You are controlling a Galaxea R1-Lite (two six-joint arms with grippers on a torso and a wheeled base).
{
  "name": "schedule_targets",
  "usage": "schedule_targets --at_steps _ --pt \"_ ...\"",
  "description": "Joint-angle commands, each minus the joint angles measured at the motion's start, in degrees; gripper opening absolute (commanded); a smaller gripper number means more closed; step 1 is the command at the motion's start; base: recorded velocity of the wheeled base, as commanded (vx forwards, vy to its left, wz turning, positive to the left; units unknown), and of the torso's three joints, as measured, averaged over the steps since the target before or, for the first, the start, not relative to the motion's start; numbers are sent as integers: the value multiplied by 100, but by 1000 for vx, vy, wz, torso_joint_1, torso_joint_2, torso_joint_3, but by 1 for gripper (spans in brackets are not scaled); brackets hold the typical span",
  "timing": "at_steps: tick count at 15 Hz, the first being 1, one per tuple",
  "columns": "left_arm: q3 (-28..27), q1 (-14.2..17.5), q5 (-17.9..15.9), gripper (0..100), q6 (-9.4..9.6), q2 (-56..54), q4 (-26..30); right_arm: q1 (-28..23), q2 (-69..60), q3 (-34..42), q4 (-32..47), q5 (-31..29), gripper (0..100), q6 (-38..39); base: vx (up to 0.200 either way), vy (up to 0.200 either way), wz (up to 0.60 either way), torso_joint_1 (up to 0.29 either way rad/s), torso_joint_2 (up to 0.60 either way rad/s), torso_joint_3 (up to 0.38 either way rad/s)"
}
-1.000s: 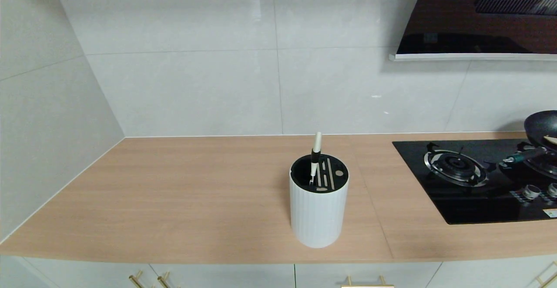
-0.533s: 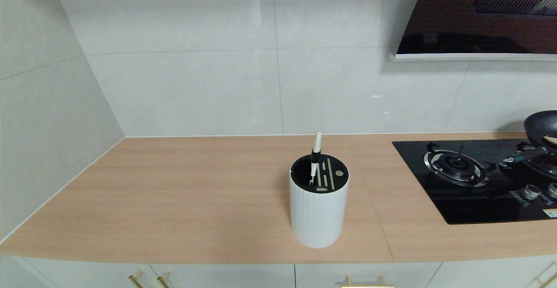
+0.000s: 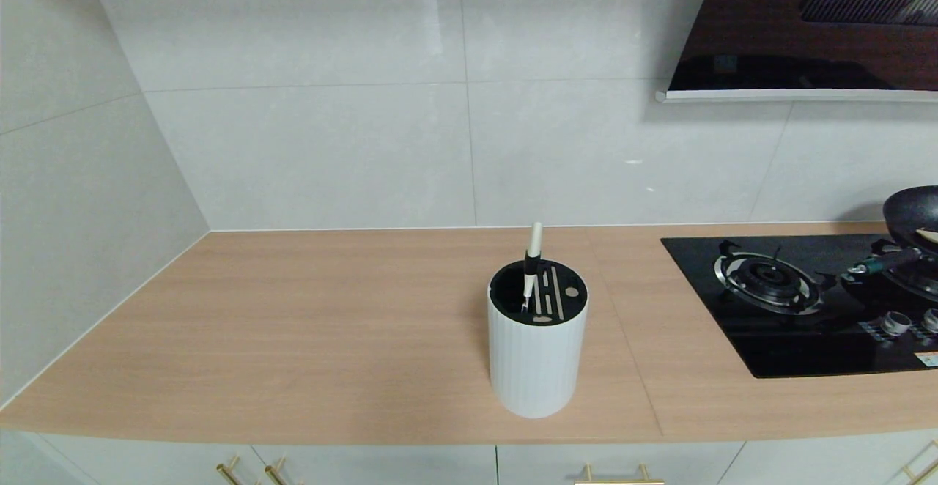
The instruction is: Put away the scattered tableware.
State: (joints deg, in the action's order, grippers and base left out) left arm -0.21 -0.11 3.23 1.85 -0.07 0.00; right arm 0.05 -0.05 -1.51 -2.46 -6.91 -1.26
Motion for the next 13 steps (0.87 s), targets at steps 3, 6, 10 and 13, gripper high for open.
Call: schedule_targets --at_steps 3,6,10,13 --pt "12 2 11 100 -344 7 -18 4 14 151 88 436 100 -33 0 0 0 0 0 0" --pt "21 2 11 100 -282 7 -18 4 5 142 255 445 100 -15 0 0 0 0 0 0" --pt "21 2 11 100 -282 7 -18 4 5 142 255 463 100 -24 0 0 0 0 0 0" --pt "21 2 11 100 -282 7 -18 13 5 142 255 489 100 -24 0 0 0 0 0 0"
